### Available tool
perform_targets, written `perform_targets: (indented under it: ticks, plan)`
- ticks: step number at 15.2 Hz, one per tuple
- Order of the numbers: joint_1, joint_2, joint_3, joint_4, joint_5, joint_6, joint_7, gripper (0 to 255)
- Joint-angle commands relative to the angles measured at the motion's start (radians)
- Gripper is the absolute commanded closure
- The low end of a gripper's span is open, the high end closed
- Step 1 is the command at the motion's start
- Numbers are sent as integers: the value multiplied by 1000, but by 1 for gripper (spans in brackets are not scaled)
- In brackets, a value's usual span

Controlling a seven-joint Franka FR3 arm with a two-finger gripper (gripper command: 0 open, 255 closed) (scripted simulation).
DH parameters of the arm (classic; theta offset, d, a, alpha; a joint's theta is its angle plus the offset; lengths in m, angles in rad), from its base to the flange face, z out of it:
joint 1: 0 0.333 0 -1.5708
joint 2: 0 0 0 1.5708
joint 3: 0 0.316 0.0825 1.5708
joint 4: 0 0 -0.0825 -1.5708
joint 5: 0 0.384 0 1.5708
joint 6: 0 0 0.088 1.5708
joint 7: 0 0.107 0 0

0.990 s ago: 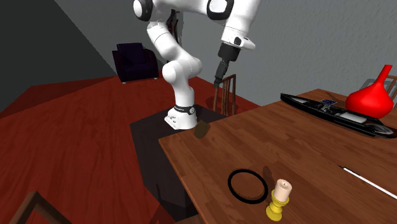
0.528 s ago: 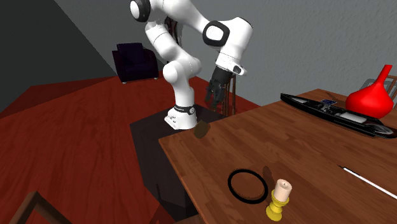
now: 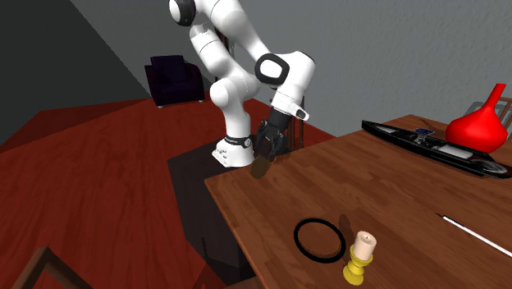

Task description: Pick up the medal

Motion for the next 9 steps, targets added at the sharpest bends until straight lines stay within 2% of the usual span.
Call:
perform_targets:
  ticks: [1,3,5,6,9]
  plan:
    - [-3,38,-7,-8,-17,44,15,0]
    - [-11,84,-15,-19,-41,98,39,0]
    - [-11,84,-15,-20,-41,98,39,0]
    - [-11,85,-15,-18,-41,97,38,255]
    - [-11,85,-15,-17,-40,97,38,255]
